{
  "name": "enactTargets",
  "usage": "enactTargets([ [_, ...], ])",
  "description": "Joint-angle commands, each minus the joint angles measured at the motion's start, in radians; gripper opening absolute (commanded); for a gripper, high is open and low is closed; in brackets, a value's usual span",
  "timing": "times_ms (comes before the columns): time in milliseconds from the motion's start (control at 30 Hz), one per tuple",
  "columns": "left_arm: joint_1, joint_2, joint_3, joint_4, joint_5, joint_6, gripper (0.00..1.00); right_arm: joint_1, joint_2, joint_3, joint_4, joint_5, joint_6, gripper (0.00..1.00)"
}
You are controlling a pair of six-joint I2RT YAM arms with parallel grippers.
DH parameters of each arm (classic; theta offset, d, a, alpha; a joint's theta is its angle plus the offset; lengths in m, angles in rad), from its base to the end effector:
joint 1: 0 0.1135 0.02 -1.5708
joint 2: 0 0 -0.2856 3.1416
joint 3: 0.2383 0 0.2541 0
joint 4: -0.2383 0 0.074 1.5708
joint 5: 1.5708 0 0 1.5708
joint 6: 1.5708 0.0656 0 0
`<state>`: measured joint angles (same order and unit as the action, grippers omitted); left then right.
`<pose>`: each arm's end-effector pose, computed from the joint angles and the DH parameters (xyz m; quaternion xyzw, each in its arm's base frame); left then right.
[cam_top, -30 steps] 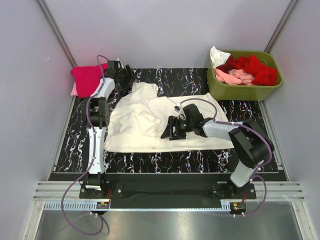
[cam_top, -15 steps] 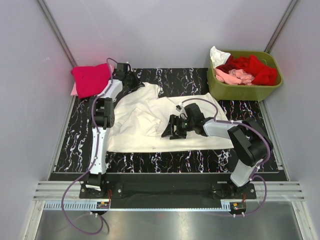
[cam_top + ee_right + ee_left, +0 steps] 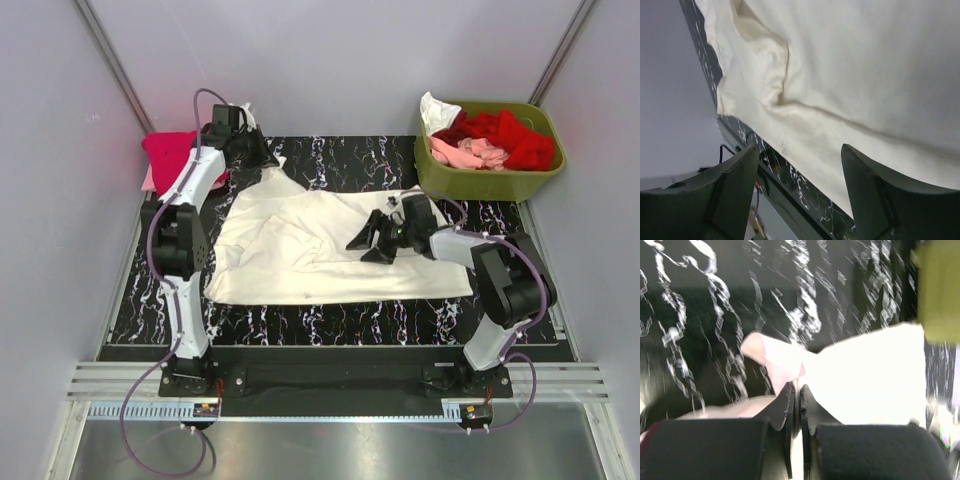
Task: Fold and stack the t-shirts
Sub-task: Fold the tshirt
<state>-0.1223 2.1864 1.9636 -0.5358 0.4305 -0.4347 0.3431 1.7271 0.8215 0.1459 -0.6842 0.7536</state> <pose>0.5286 -0.0926 0.2587 -0.0563 0.8997 -0.2948 0.3171 0.3200 0.1583 0.1524 0.0469 0.8744 0.4568 0.1565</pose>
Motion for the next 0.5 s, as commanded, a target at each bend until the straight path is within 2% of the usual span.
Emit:
enactTargets([
  [0,-0.051,-0.189,-0.127,-0.087,0.03,0.148,0.06,-0.032,-0.099,0.303,-0.361,0.213,-0.103,0.74],
  [67,-0.077,-0.25,-0.236,-0.11,0.008,0.177,0.05,-0.032,-0.083,0.456,-0.624,0.357,-0.196,0.75],
  [100,-0.083,-0.319,-0.277,-0.11,-0.018,0.178,0.05,-0.039,-0.04,0.604,-0.693,0.465,-0.226,0.77],
  [133,-0.091,-0.354,-0.357,-0.109,-0.036,0.179,0.05,-0.044,-0.011,0.675,-0.809,0.509,-0.271,0.77],
  [167,-0.091,-0.391,-0.397,-0.108,-0.065,0.172,0.04,-0.05,0.056,0.744,-0.869,0.584,-0.284,0.77],
  [200,-0.091,-0.469,-0.437,-0.105,-0.123,0.166,0.03,-0.065,0.093,0.868,-0.922,0.609,-0.292,0.77],
  [233,-0.088,-0.508,-0.507,-0.105,-0.156,0.162,0.02,-0.07,0.126,0.911,-0.99,0.621,-0.295,0.77],
  [333,-0.071,-0.626,-0.598,-0.127,-0.22,0.16,0.02,-0.079,0.212,1.019,-1.049,0.626,-0.293,0.77],
  [467,-0.036,-0.677,-0.609,-0.208,-0.254,0.195,0.02,-0.081,0.3,1.117,-1.082,0.615,-0.307,0.77],
])
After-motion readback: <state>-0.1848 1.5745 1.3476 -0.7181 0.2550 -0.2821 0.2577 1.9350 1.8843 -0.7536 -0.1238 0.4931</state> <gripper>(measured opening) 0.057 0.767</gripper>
